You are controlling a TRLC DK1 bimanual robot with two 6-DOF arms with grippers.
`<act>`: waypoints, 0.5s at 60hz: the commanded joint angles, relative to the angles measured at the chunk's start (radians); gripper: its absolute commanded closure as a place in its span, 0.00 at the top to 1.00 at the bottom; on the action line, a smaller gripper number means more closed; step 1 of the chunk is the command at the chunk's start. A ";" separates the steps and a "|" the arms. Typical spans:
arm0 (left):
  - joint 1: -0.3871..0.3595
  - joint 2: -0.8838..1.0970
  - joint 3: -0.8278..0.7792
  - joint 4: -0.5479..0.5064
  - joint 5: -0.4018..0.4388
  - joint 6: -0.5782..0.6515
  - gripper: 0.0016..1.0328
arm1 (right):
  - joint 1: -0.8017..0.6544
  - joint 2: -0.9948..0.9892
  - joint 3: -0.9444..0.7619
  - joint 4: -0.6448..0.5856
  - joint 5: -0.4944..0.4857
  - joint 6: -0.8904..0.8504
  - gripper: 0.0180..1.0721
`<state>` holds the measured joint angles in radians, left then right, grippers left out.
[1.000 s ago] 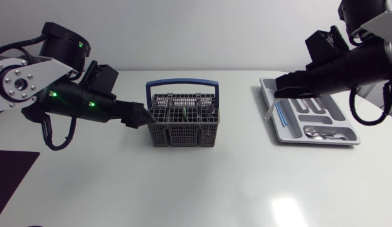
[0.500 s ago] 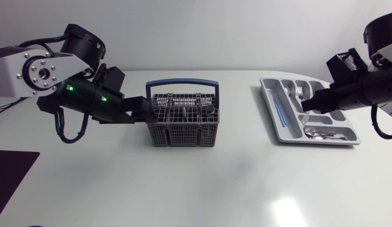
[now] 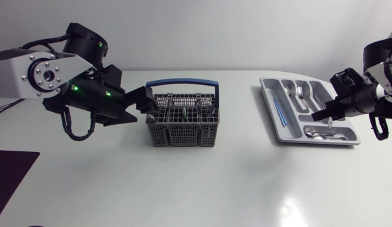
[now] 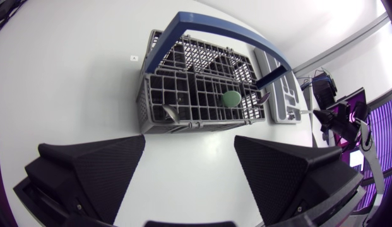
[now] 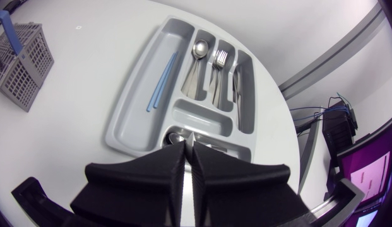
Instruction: Unload the cutlery basket into the drawer organizer.
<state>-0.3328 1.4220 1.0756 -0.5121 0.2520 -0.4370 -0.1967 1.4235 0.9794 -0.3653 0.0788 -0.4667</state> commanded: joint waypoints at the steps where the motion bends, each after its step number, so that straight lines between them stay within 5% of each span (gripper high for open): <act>1: -0.008 -0.018 -0.028 0.017 -0.005 -0.085 0.96 | -0.021 0.052 -0.030 0.035 0.026 -0.046 0.06; 24: 0.001 -0.021 -0.031 0.024 -0.011 -0.224 0.96 | -0.053 0.242 -0.031 0.236 0.203 -0.109 0.09; 30: 0.000 -0.023 -0.028 0.020 -0.022 -0.244 0.96 | -0.050 0.269 -0.035 0.279 0.240 -0.109 0.30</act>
<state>-0.3351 1.4162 1.0714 -0.4953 0.2428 -0.6369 -0.2443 1.6657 0.9592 -0.1173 0.2935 -0.5552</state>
